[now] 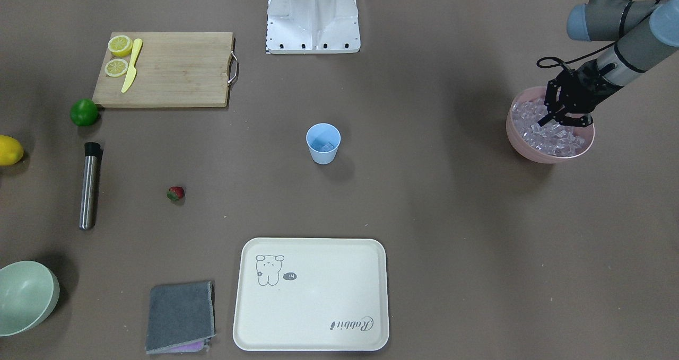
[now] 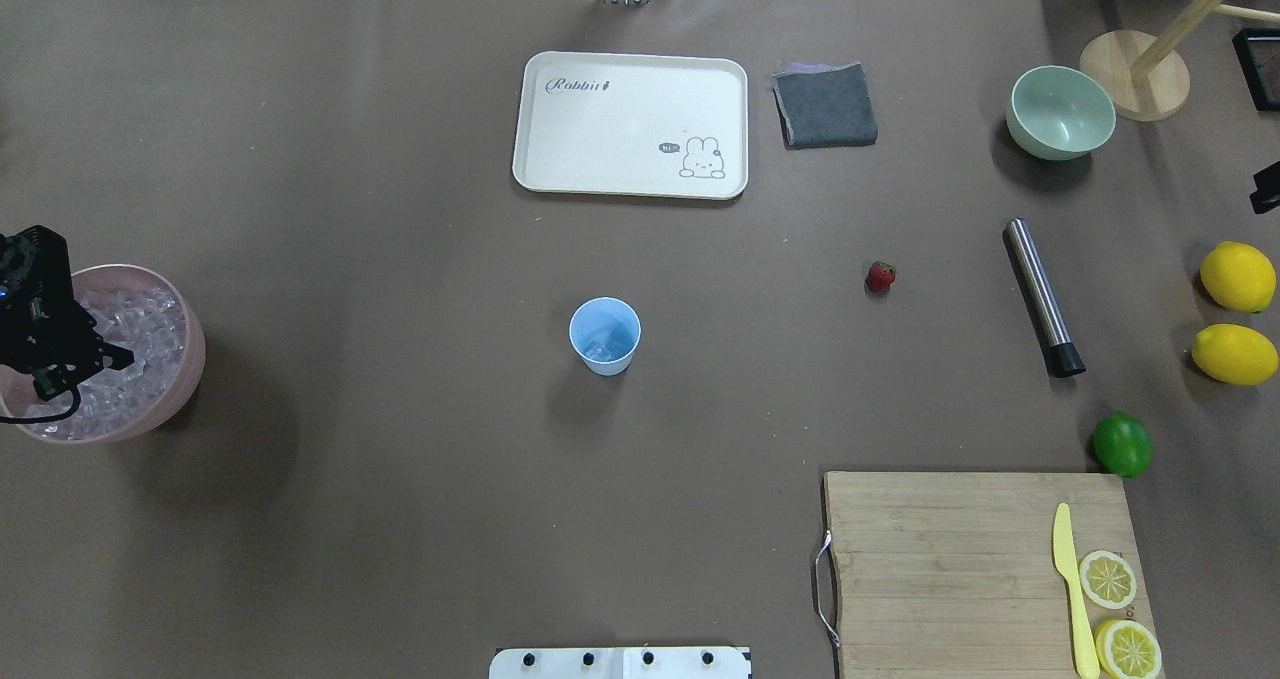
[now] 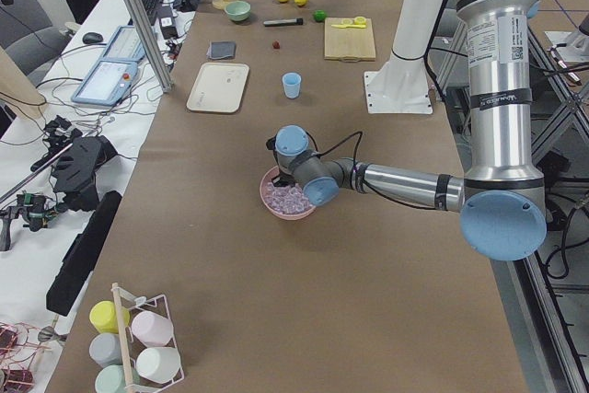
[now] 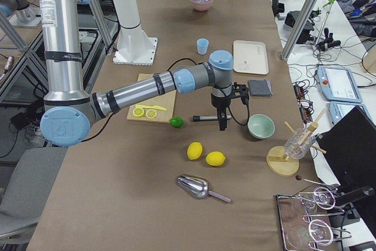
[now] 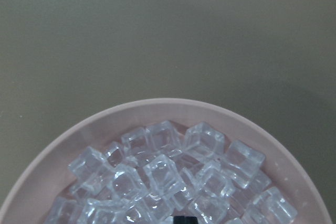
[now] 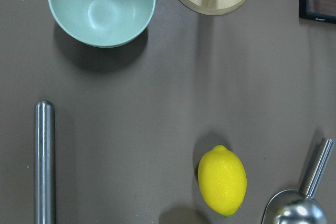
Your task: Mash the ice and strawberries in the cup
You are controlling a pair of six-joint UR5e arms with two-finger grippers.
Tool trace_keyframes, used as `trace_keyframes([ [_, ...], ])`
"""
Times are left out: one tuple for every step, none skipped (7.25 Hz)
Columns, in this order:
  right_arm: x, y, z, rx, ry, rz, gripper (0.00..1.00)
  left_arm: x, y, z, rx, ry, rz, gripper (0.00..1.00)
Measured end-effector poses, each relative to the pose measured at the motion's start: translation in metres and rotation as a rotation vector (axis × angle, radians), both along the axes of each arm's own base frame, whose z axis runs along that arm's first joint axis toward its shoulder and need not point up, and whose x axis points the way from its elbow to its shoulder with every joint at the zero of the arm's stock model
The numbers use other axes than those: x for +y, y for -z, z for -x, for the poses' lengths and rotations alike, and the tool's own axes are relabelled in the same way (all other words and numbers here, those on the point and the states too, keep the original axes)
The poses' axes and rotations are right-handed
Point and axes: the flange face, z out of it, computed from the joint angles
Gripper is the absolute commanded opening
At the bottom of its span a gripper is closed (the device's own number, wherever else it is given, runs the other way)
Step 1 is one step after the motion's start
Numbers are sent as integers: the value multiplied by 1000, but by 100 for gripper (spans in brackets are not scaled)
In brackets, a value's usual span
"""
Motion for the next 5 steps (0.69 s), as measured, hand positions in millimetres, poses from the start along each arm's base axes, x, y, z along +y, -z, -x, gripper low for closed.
trace_keyframes([
  [-1,1,1,-2,-1,0,100,-3,-1,4,1,6,4,86],
  [-1,3,3,-3,-4,2,100,-4,-3,5,-5,14,4,96],
  [-3,5,6,-5,-6,2,100,-5,-5,5,-19,28,-3,96],
  [-3,6,8,-6,-6,2,100,-4,-7,5,-30,37,-6,96],
  [-4,7,8,-6,-7,1,100,-3,-10,5,-37,40,-6,96],
])
